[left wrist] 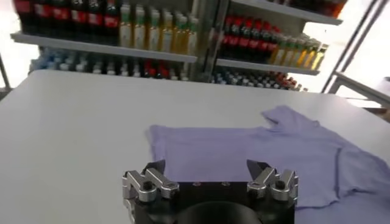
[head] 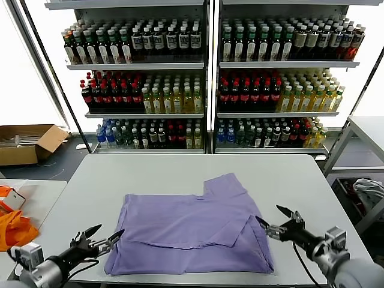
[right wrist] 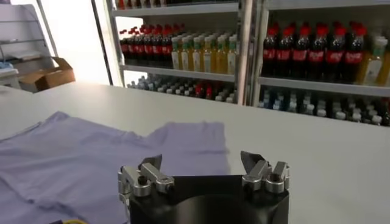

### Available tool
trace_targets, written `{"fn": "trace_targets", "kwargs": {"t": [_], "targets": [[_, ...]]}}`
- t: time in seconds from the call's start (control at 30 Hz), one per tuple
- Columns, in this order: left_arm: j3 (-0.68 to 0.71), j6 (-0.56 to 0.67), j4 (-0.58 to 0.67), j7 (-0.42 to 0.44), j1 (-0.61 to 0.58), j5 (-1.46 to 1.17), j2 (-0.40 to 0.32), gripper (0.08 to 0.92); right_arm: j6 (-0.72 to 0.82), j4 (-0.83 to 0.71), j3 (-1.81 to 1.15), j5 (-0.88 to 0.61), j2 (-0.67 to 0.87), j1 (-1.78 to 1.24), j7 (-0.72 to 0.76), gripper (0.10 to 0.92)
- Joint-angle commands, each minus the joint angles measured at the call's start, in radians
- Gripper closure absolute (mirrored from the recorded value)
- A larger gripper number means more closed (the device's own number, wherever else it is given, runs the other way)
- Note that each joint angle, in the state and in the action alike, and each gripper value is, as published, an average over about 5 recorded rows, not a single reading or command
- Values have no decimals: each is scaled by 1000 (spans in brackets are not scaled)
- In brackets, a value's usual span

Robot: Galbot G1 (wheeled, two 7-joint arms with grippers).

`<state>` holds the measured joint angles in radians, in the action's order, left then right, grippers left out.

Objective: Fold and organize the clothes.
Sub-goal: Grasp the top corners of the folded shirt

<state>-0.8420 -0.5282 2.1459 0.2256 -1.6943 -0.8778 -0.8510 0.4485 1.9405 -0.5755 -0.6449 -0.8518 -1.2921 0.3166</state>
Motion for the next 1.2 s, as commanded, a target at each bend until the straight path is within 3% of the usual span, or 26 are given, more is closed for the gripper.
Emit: {"fn": "trace_targets", "kwargs": {"t": [0.03, 0.33, 0.6, 0.83, 1.2], "targets": [[313, 64, -391, 172, 456, -15, 216, 178, 60, -336, 229, 18, -37, 454, 111, 203], [575, 76, -626, 178, 728, -14, 182, 177, 92, -558, 387, 48, -145, 630, 86, 203], [693, 84, -744, 179, 858, -15, 122, 177, 88, -665, 452, 59, -196, 715, 81, 203], [715, 86, -771, 164, 892, -16, 75, 177, 83, -726, 482, 59, -222, 741, 68, 203], [692, 89, -750, 159, 816, -13, 69, 177, 71, -772, 501, 84, -267, 735, 62, 203]]}}
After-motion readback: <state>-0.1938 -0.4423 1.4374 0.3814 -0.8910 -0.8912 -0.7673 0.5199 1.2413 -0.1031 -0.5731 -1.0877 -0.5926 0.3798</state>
